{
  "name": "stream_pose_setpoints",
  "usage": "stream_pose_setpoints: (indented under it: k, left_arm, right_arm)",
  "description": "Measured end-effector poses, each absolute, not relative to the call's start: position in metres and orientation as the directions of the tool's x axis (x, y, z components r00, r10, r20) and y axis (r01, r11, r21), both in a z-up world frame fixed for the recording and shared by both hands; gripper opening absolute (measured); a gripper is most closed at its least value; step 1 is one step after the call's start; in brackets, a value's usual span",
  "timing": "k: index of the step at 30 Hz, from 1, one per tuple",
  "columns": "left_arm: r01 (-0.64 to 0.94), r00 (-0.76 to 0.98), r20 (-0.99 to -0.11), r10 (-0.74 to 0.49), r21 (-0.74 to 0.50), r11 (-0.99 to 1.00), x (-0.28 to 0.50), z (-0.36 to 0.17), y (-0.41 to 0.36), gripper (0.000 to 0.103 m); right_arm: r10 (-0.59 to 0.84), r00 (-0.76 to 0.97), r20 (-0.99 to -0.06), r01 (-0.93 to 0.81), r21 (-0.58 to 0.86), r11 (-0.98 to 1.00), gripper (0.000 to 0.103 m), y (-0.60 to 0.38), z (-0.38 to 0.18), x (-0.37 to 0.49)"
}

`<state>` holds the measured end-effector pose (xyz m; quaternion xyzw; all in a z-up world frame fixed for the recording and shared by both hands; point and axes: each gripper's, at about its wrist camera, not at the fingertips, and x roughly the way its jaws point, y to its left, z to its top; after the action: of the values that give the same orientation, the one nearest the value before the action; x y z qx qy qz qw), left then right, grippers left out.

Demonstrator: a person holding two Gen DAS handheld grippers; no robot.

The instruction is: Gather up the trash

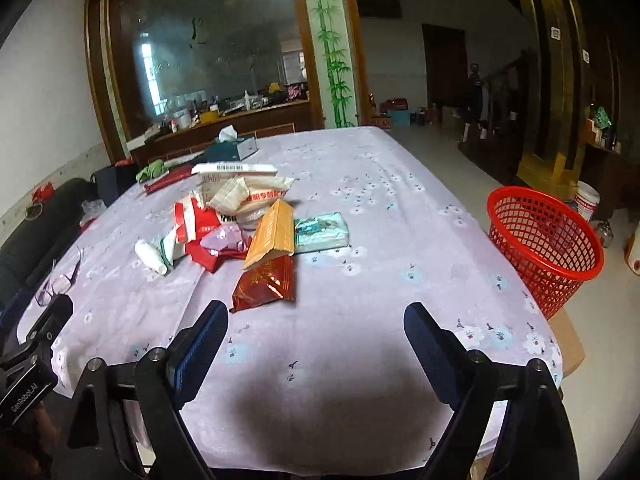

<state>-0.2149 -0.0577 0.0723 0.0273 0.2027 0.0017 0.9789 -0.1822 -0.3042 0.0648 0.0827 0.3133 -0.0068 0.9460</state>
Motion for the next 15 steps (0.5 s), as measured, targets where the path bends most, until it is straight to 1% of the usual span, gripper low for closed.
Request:
stream_pose_setpoints:
  k: [12,15]
  left_arm:
    - [0.053,0.882,-0.470,-0.021,0.055,0.997,-0.209,0.062,-0.065,0.103]
    - [0.076,0.857,-0.514,-0.050,0.030,0.997,-0.204,0.056,-0.064,0.103]
  right_arm:
    - [0.006,0.784,-0.620,0.068,0.096,0.993,0.091,-0.298,0.056,-0.181]
    - [0.003,0.778,-0.628,0.068,0.089,0.994,0.091,-0.297,0.055,-0.180]
